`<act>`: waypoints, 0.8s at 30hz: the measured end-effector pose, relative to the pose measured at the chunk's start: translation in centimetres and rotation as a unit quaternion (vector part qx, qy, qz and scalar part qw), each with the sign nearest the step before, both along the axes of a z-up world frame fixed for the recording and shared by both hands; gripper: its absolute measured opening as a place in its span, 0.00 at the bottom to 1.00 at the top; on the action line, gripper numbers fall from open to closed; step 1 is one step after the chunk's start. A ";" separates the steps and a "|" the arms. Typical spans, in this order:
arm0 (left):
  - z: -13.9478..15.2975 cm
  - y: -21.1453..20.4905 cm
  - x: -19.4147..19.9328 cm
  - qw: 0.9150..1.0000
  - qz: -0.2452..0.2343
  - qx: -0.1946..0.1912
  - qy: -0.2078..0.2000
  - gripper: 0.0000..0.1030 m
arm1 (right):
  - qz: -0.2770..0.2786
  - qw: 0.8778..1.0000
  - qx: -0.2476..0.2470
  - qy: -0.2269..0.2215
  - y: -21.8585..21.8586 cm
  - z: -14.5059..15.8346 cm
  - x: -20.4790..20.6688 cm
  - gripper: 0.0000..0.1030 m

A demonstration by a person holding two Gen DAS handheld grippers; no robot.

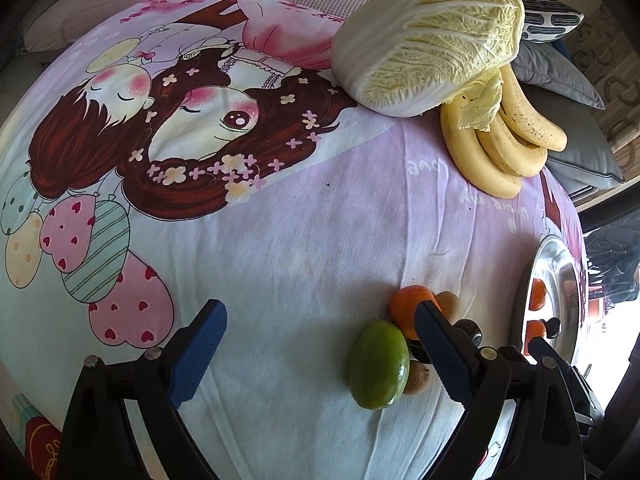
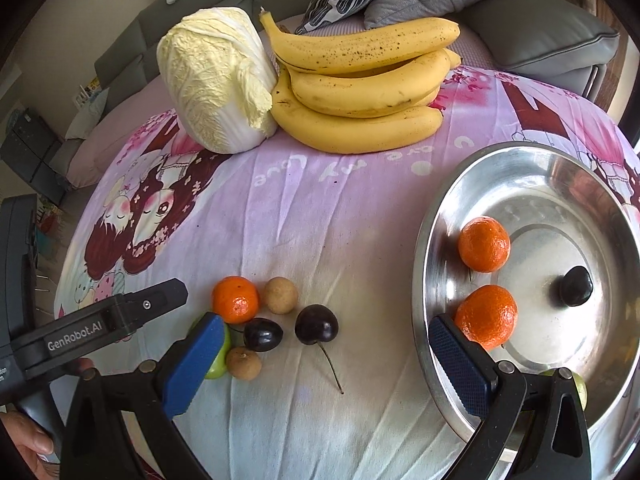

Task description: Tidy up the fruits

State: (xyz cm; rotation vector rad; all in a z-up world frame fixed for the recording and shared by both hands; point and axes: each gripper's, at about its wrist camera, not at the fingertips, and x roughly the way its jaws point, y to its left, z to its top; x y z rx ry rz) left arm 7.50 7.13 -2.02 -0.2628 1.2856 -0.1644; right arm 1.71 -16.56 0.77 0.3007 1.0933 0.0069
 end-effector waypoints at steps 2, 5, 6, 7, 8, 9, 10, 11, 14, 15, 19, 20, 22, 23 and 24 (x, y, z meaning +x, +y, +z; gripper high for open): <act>0.2 -0.7 0.5 1.000 -0.003 -0.008 0.014 0.92 | -0.007 1.000 0.007 0.005 -0.3 0.0 -0.1 1.00; -0.5 -0.9 0.8 0.999 0.000 -0.022 0.034 0.92 | 0.002 1.000 0.014 0.016 -0.3 0.0 0.0 1.00; -0.6 -0.9 0.9 0.999 0.000 -0.026 0.040 0.92 | 0.008 0.999 0.021 0.025 -0.3 -0.2 0.0 1.00; -0.7 -1.0 1.0 0.999 -0.002 -0.028 0.045 0.92 | 0.014 0.999 0.022 0.033 -0.3 -0.3 0.0 1.00; -0.7 -1.1 1.1 0.998 -0.003 -0.027 0.049 0.92 | 0.021 0.999 0.018 0.041 -0.2 -0.3 0.0 1.00; -0.6 -1.3 1.3 0.998 -0.007 -0.030 0.052 0.92 | 0.027 0.998 0.016 0.050 -0.1 -0.4 0.0 1.00; -0.4 -1.4 1.4 0.998 -0.011 -0.036 0.053 0.92 | 0.030 0.998 0.020 0.056 -0.2 -0.4 0.1 1.00; -0.2 -1.6 1.6 0.998 -0.016 -0.043 0.053 0.92 | 0.031 0.997 0.027 0.059 -0.3 -0.3 0.2 1.00; 0.5 -2.6 1.9 0.997 -0.040 -0.040 0.055 0.92 | 0.049 0.996 0.033 0.068 -0.1 -0.2 0.7 0.96; 0.6 -3.0 2.2 0.996 -0.047 -0.041 0.057 0.92 | 0.052 0.996 0.023 0.072 0.1 -0.2 0.9 0.92; 1.0 -3.7 2.6 0.995 -0.064 -0.045 0.068 0.88 | 0.068 0.994 0.001 0.081 1.1 -0.2 1.7 0.85; 1.1 -3.8 2.5 0.995 -0.068 -0.043 0.066 0.86 | 0.067 0.994 -0.002 0.082 1.2 -0.3 1.8 0.81; 0.8 -4.1 2.5 0.994 -0.069 -0.046 0.070 0.77 | 0.061 0.995 -0.007 0.079 1.3 -0.6 2.2 0.74; 0.4 -4.1 2.4 0.994 -0.065 -0.047 0.077 0.75 | 0.055 0.995 -0.011 0.078 1.3 -0.9 2.3 0.70; -0.1 -4.3 2.3 0.993 -0.065 -0.048 0.083 0.72 | 0.050 0.996 -0.011 0.078 1.4 -1.1 2.4 0.65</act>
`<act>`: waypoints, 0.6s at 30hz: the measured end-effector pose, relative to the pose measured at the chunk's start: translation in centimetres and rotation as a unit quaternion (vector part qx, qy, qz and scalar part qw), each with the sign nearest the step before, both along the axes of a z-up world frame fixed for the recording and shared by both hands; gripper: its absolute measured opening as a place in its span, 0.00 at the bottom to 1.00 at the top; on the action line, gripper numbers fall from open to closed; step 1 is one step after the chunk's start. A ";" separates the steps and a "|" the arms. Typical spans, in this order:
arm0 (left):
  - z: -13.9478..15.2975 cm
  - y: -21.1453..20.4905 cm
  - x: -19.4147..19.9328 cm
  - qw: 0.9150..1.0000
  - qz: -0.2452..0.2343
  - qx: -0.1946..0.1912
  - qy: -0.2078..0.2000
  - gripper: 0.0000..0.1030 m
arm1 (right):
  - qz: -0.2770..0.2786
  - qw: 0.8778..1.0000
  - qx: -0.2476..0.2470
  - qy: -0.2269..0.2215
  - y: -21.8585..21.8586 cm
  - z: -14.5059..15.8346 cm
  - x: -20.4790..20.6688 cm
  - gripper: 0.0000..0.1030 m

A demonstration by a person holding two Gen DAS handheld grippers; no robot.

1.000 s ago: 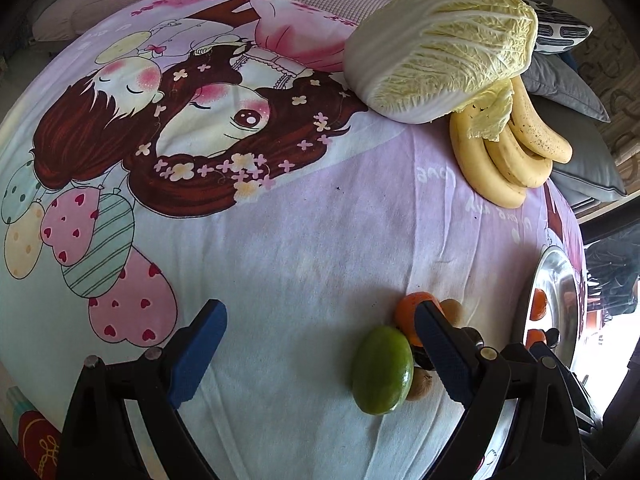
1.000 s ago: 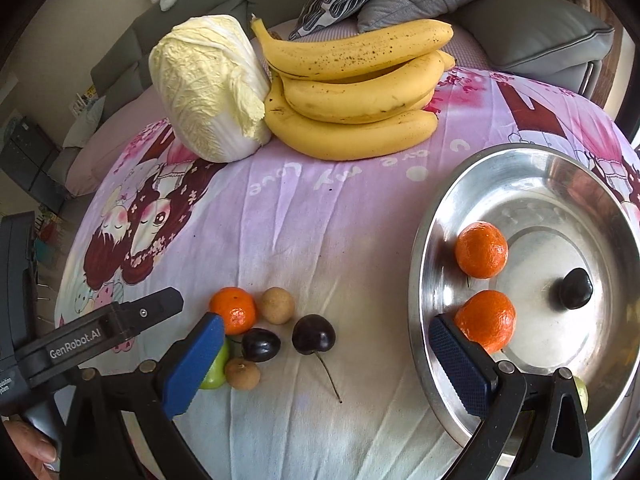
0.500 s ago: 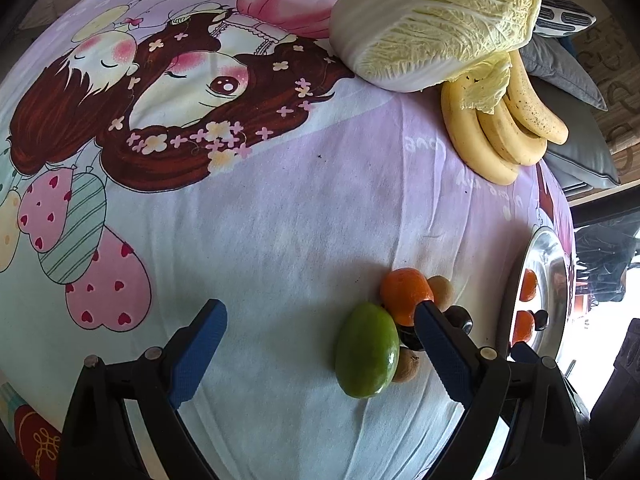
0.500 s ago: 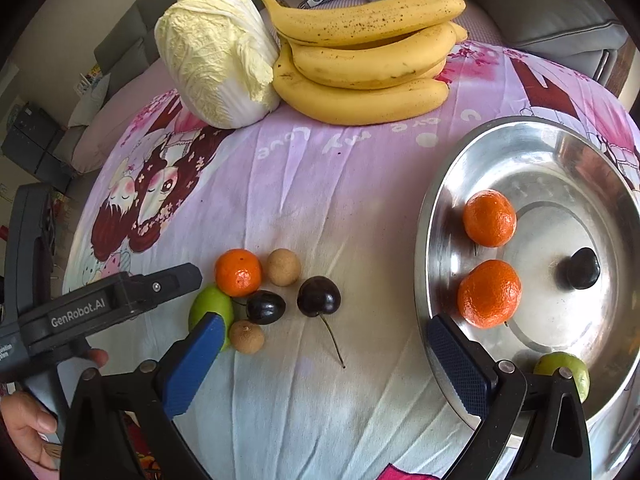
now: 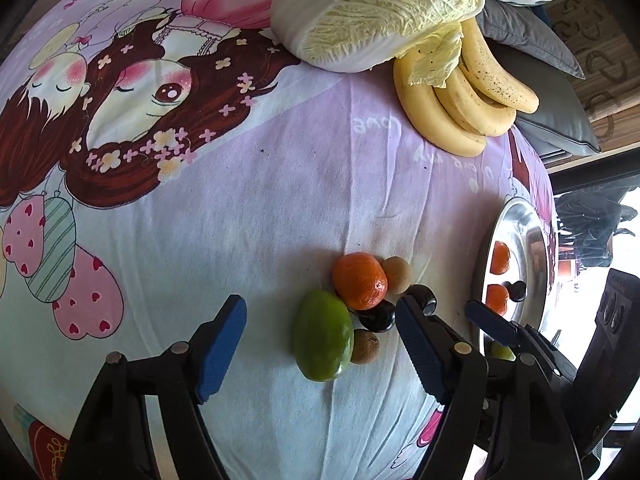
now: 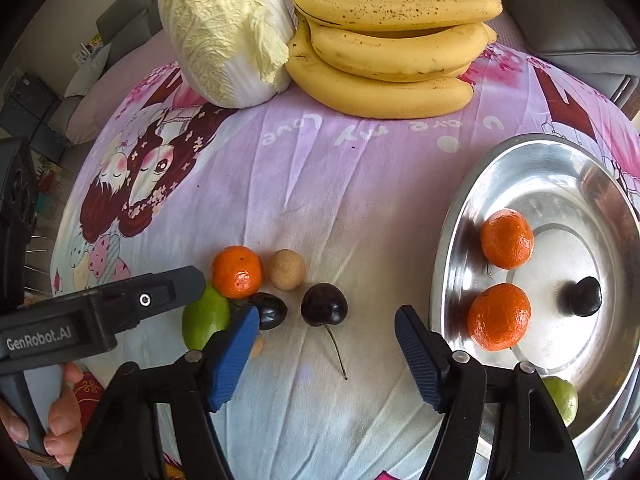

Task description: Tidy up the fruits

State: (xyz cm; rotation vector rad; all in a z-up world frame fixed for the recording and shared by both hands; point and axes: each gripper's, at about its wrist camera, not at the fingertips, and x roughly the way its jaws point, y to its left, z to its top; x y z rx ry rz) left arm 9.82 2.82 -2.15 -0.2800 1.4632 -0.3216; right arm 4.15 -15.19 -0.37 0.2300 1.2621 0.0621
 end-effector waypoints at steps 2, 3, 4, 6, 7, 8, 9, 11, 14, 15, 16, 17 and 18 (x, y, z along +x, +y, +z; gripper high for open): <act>-0.8 -0.5 -0.2 1.000 -0.005 0.006 0.008 0.63 | -0.006 1.000 0.005 0.002 0.1 -0.6 0.2 0.58; -1.2 -0.6 -0.3 1.000 -0.005 0.008 0.011 0.58 | -0.007 1.000 0.003 0.004 0.2 -0.8 0.2 0.56; -1.4 -0.7 -0.3 1.000 -0.006 0.010 0.015 0.54 | -0.005 1.000 -0.004 0.007 0.4 -1.1 0.3 0.53; -1.6 -0.9 -0.3 1.000 -0.009 0.017 0.019 0.49 | 0.000 1.000 -0.011 0.010 0.8 -1.5 0.4 0.50; -1.6 -1.0 -0.3 1.000 -0.011 0.017 0.017 0.48 | 0.002 1.000 -0.015 0.009 0.9 -1.6 0.4 0.49; -1.5 -1.0 -0.4 1.000 -0.012 0.016 0.016 0.46 | 0.004 1.000 -0.020 0.007 0.9 -1.5 0.5 0.49; -1.5 -1.1 -0.4 1.000 -0.013 0.015 0.016 0.44 | 0.005 1.000 -0.028 0.005 1.0 -1.4 0.5 0.47; -1.5 -1.3 -0.5 1.000 -0.015 0.014 0.018 0.43 | 0.006 0.999 -0.042 0.004 1.1 -1.4 0.6 0.43; -1.9 -1.9 -0.7 1.000 -0.015 0.008 0.025 0.39 | 0.012 0.999 -0.044 0.004 1.5 -1.8 0.7 0.36; -2.0 -1.9 -0.9 0.999 -0.015 0.005 0.027 0.37 | 0.013 0.999 -0.043 0.002 1.6 -2.0 0.6 0.34; -2.2 -2.1 -0.9 0.999 -0.015 0.004 0.028 0.37 | 0.014 0.999 -0.044 0.000 1.8 -2.1 0.6 0.33; -2.2 -2.1 -1.0 1.000 -0.015 0.004 0.026 0.37 | 0.013 0.999 -0.046 -0.002 1.8 -2.2 0.6 0.32; -2.1 -2.1 -1.0 1.000 -0.014 0.002 0.026 0.37 | 0.009 0.999 -0.043 -0.006 1.9 -2.1 0.4 0.31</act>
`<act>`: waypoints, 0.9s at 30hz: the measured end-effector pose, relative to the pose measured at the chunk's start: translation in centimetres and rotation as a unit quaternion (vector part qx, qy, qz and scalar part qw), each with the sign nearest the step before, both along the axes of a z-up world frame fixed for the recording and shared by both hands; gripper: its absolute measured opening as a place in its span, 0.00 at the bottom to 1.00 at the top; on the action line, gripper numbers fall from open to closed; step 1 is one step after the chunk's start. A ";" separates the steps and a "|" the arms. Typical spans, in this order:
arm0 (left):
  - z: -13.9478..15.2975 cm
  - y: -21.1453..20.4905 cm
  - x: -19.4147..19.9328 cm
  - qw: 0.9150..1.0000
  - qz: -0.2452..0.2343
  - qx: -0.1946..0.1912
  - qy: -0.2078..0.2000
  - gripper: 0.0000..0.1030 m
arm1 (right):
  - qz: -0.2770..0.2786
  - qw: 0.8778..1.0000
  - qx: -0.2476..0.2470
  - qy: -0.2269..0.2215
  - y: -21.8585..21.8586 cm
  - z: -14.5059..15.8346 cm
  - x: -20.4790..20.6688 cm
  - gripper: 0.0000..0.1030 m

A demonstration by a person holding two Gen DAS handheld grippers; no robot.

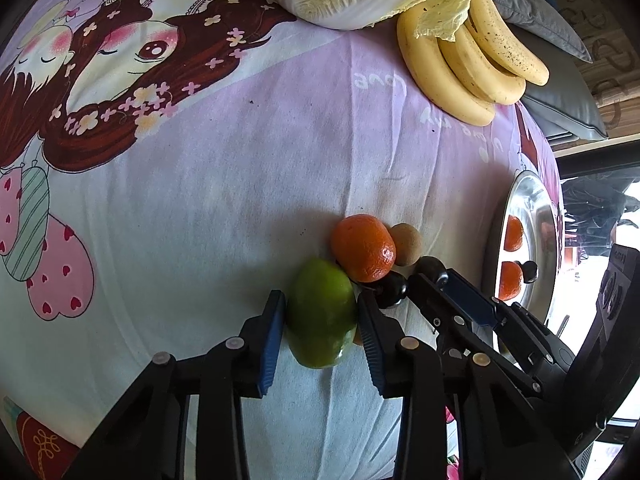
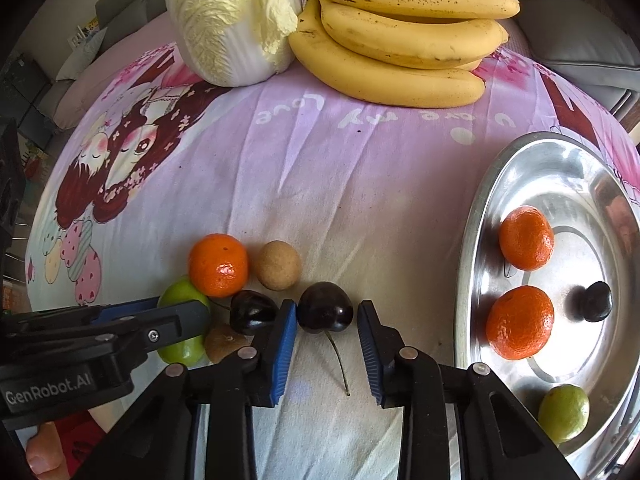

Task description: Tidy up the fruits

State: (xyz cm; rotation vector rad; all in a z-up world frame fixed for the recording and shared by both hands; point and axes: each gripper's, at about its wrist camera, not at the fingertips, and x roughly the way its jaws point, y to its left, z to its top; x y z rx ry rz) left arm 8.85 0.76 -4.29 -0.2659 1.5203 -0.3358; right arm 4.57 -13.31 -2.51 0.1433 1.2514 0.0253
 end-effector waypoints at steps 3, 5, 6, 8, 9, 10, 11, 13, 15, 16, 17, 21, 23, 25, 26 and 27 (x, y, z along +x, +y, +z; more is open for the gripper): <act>0.1 0.2 0.1 1.000 0.004 -0.001 0.001 0.37 | -0.009 1.000 0.012 -0.010 -0.5 0.2 -0.3 0.30; 0.1 0.0 0.4 1.000 0.007 0.001 0.001 0.37 | -0.016 1.000 0.016 -0.019 -0.7 0.5 -0.6 0.30; 0.2 0.1 0.5 1.000 0.007 0.003 0.000 0.37 | -0.020 0.999 0.019 -0.025 -0.8 0.6 -0.6 0.30; 0.4 0.3 0.5 1.000 0.010 0.008 -0.001 0.37 | -0.032 0.999 0.029 -0.033 -1.2 0.8 -1.0 0.30; 0.6 0.4 0.6 1.000 0.012 0.010 -0.002 0.37 | -0.039 0.998 0.032 -0.037 -1.3 0.9 -1.1 0.30; 0.7 0.4 0.7 1.000 0.012 0.013 -0.004 0.37 | -0.045 0.998 0.032 -0.043 -1.3 1.1 -1.2 0.30; 0.8 0.5 0.9 1.000 0.012 0.016 -0.005 0.37 | -0.050 0.997 0.034 -0.047 -1.5 1.2 -1.4 0.30; 0.9 0.4 1.1 1.000 0.014 0.020 -0.005 0.37 | -0.056 0.996 0.046 -0.053 -1.6 1.2 -1.6 0.30; 1.0 0.5 1.4 1.000 0.017 0.023 -0.004 0.37 | -0.053 0.996 0.048 -0.051 -1.7 1.1 -1.6 0.30; 1.0 0.5 1.5 0.999 0.020 0.025 -0.005 0.37 | -0.051 0.996 0.048 -0.052 -1.8 1.1 -1.6 0.30; 1.1 1.0 1.8 0.999 0.024 0.026 -0.005 0.37 | -0.051 0.996 0.052 -0.054 -2.0 1.1 -1.8 0.30; 1.1 1.3 2.0 0.999 0.039 0.029 -0.012 0.37 | -0.059 0.994 0.059 -0.071 -2.7 2.0 -2.4 0.43; 1.1 1.6 1.9 0.998 0.045 0.030 -0.016 0.37 | -0.065 0.994 0.042 -0.081 -2.9 2.7 -2.8 0.63; 1.3 1.9 1.6 0.998 0.047 0.036 -0.024 0.37 | -0.067 0.993 0.025 -0.091 -2.8 3.4 -3.1 0.68; 1.4 1.9 1.5 0.998 0.051 0.037 -0.027 0.37 | -0.064 0.993 0.023 -0.095 -2.8 3.6 -3.2 0.68; 1.4 2.0 1.5 0.997 0.054 0.037 -0.029 0.37 | -0.062 0.993 0.023 -0.097 -2.8 3.7 -3.2 0.68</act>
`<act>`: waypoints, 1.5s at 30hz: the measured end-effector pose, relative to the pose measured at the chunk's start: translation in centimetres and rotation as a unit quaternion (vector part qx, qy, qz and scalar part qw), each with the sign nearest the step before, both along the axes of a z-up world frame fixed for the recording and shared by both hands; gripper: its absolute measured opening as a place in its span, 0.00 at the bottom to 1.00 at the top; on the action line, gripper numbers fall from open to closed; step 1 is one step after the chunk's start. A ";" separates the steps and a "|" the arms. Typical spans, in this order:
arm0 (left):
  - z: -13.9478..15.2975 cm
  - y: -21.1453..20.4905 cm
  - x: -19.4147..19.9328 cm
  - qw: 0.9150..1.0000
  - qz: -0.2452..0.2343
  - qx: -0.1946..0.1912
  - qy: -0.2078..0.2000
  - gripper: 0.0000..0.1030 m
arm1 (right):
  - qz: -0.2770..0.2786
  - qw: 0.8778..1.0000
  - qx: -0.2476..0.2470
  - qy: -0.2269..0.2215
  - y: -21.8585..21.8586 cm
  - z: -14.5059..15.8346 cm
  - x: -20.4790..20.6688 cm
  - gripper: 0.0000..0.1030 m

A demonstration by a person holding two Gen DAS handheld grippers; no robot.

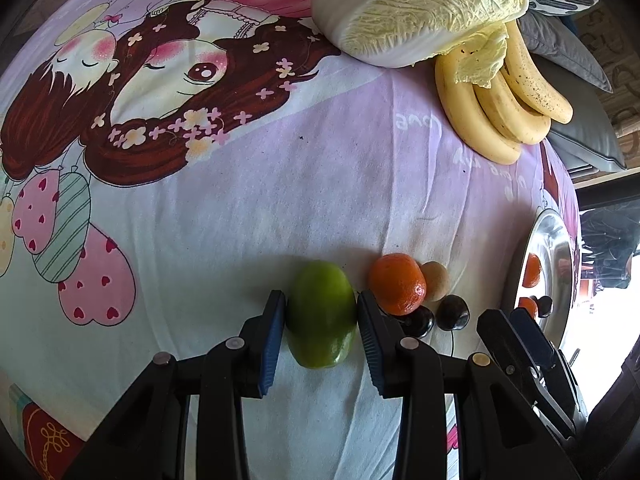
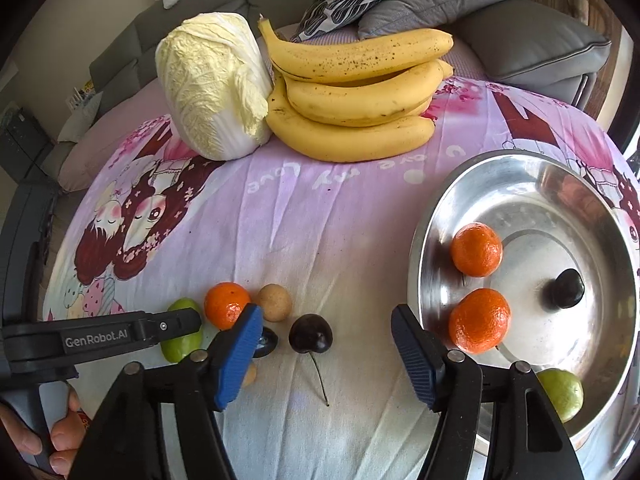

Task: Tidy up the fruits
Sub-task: 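Open the right tool around the dark cherry while the left tool holds the green fruit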

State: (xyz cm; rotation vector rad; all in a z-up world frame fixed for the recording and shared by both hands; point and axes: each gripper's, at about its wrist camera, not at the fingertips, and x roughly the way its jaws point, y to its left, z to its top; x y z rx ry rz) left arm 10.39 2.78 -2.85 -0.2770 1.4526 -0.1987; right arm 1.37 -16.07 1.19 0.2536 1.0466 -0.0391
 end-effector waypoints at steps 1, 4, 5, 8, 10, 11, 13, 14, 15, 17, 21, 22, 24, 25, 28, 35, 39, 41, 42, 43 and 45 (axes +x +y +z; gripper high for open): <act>0.0 0.1 -0.1 1.000 0.005 -0.001 -0.002 0.37 | 0.004 1.000 0.003 0.001 0.0 -0.1 0.1 0.68; 0.0 0.3 -0.5 1.000 0.016 -0.007 -0.008 0.37 | 0.007 1.000 -0.003 0.017 0.4 -0.7 0.4 0.68; 0.0 0.5 -0.5 1.000 0.018 -0.009 -0.010 0.37 | 0.007 1.000 -0.007 0.024 0.6 -1.1 0.6 0.68; -0.3 0.2 -0.8 1.000 0.021 -0.012 -0.016 0.37 | -0.001 0.999 -0.003 0.050 0.5 -1.9 1.0 0.68; -0.3 0.3 -0.8 0.999 0.023 -0.015 -0.019 0.37 | -0.003 0.999 -0.002 0.048 0.4 -1.9 1.1 0.69; -0.8 0.4 -0.7 0.999 0.025 -0.018 -0.021 0.37 | -0.002 0.999 -0.002 0.049 0.4 -1.9 1.1 0.69; -1.0 0.6 -0.7 0.999 0.030 -0.024 -0.021 0.37 | 0.007 0.998 0.003 0.061 0.5 -2.1 1.4 0.69; -0.8 0.7 -1.0 0.999 0.031 -0.027 -0.022 0.37 | 0.014 0.998 0.014 0.064 0.6 -2.2 1.5 0.70; -0.8 0.9 -1.1 0.999 0.030 -0.028 -0.023 0.37 | 0.016 0.997 0.030 0.065 0.6 -2.3 1.6 0.70; -1.0 0.9 -1.1 0.999 0.030 -0.030 -0.024 0.37 | 0.017 0.997 0.043 0.069 0.7 -2.4 1.7 0.70; -0.9 0.9 -1.1 0.999 0.032 -0.035 -0.021 0.37 | 0.021 0.998 0.029 0.056 1.0 -1.9 1.7 0.70; -1.0 0.8 -1.1 0.999 0.031 -0.034 -0.021 0.37 | 0.021 0.998 0.029 0.056 1.0 -1.9 1.7 0.70; -1.1 0.6 -1.0 0.999 0.031 -0.033 -0.020 0.37 | 0.021 0.998 0.031 0.056 0.9 -1.9 1.8 0.71; -1.1 0.7 -1.0 0.999 0.032 -0.034 -0.019 0.37 | 0.019 0.998 0.031 0.059 0.9 -2.1 1.9 0.71; -1.4 0.8 -1.0 0.999 0.037 -0.037 -0.017 0.37 | 0.016 0.998 0.021 0.064 0.7 -2.3 1.9 0.71; -1.3 0.5 -0.9 0.999 0.038 -0.034 -0.016 0.37 | 0.012 0.998 -0.004 0.067 1.0 -2.1 1.9 0.73; -1.2 0.5 -0.9 0.999 0.038 -0.034 -0.015 0.37 | 0.019 0.997 -0.008 0.068 1.2 -2.2 2.0 0.73; -1.3 0.5 -0.8 0.999 0.036 -0.033 -0.015 0.37 | 0.023 0.997 -0.008 0.072 1.4 -2.1 2.2 0.73; -1.3 0.6 -0.8 0.999 0.036 -0.033 -0.016 0.37 | 0.026 0.997 -0.008 0.070 1.5 -2.0 2.2 0.73; -1.3 0.5 -0.9 0.999 0.036 -0.033 -0.016 0.37 | 0.028 0.997 -0.006 0.066 1.6 -2.0 2.2 0.73; -1.3 0.5 -0.9 0.999 0.035 -0.032 -0.016 0.37 | 0.035 0.997 0.004 0.065 1.9 -2.0 2.2 0.74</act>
